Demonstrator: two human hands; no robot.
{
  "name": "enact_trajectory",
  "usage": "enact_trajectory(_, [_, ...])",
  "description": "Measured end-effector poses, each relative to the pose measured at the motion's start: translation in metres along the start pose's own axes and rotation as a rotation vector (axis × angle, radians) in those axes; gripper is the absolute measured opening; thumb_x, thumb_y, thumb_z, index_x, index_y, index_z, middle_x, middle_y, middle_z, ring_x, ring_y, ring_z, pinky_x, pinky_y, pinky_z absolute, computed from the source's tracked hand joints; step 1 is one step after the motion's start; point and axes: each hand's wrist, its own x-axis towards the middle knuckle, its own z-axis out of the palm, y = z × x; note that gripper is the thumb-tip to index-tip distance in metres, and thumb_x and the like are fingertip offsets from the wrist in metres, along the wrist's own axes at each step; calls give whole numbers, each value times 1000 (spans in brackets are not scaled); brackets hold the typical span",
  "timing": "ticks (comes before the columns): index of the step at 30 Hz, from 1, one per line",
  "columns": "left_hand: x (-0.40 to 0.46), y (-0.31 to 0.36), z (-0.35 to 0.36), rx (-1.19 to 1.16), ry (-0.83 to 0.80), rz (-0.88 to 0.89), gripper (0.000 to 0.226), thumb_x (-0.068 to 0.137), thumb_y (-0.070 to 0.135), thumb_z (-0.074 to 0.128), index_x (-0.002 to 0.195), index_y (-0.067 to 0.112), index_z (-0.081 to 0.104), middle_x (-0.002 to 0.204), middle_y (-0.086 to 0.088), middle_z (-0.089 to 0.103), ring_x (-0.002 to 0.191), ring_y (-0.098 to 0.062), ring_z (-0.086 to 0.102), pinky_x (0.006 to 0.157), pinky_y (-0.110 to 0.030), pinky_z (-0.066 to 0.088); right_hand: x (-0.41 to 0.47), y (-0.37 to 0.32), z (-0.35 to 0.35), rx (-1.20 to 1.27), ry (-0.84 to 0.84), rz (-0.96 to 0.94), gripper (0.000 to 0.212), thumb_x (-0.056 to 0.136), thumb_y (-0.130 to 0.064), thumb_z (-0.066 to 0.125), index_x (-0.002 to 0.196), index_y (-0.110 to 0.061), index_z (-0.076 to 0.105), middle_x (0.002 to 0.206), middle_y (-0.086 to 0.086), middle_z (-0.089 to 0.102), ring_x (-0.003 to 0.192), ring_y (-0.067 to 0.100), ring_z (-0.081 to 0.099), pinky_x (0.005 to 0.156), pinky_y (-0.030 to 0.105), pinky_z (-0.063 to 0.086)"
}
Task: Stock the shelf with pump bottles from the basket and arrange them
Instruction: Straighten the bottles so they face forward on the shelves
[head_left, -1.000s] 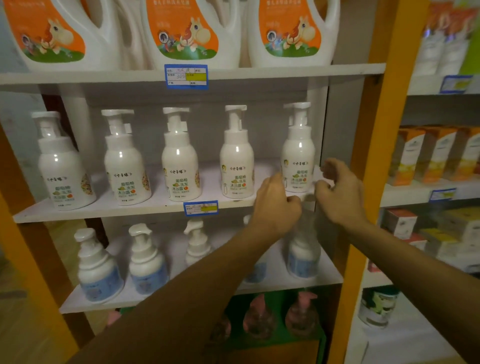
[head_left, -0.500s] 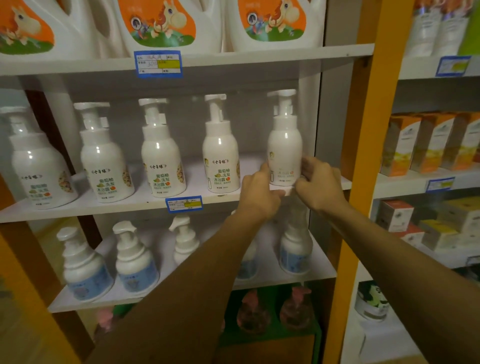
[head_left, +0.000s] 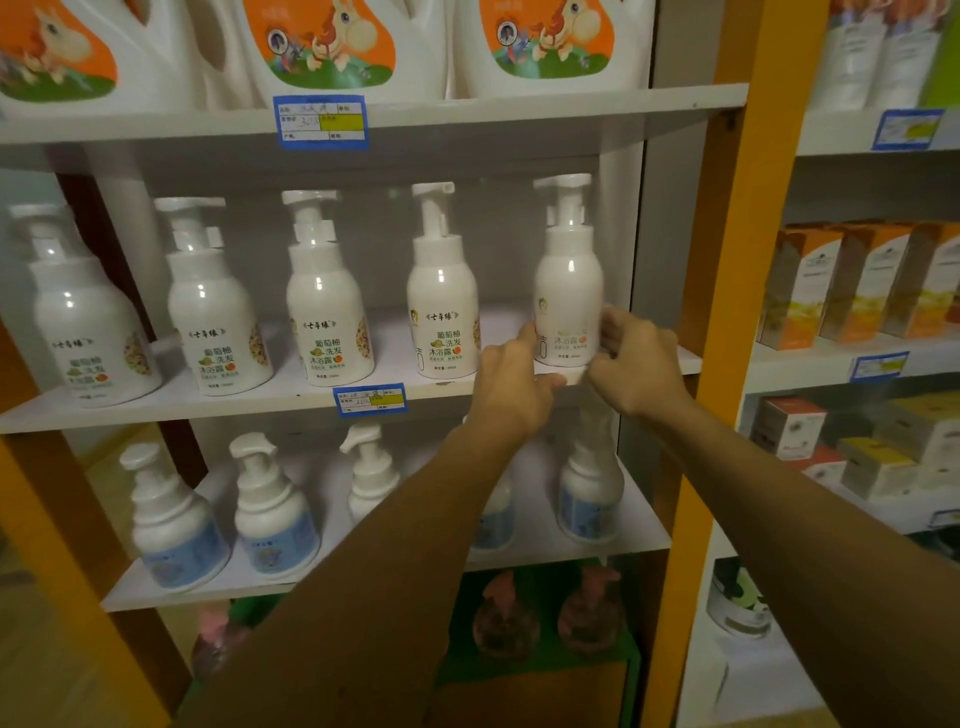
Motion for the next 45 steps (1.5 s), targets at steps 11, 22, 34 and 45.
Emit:
enact_trajectory(11, [-1,2,-3,70,-36,47,55,86,16,64,135,11,40,127,-12,59,119,-29,51,104,-41,41,1,1,3,-42,-8,19,45,83,-3,66,126,-8,52,127,11,61,117,27,58,94,37,49])
enact_trajectory(22, [-69,8,-19,-48,-38,169,44,96,18,48,139,15,39,130,-8,55,120,-20,50,104,-33,41,-57,-2,15,-116,340,-54,55,88,1,54,140,-11,38,138,10,50,126,23,48,98,30,39])
enact_trajectory(34, [-142,-100,-116,101,110,10,28,94,15,50,120,12,59,114,-9,66,103,-20,60,92,-26,45,-124,-85,115,72,142,-197,30,85,2,57,113,-6,60,95,4,64,85,12,58,77,16,44])
enact_trajectory(45, [-229,-279,-206,50,122,-633,34,91,8,54,125,8,54,119,-12,63,102,-24,61,79,-28,49,-180,-102,257,53,-773,-71,54,89,-9,52,140,-17,36,137,6,50,112,12,49,91,23,40])
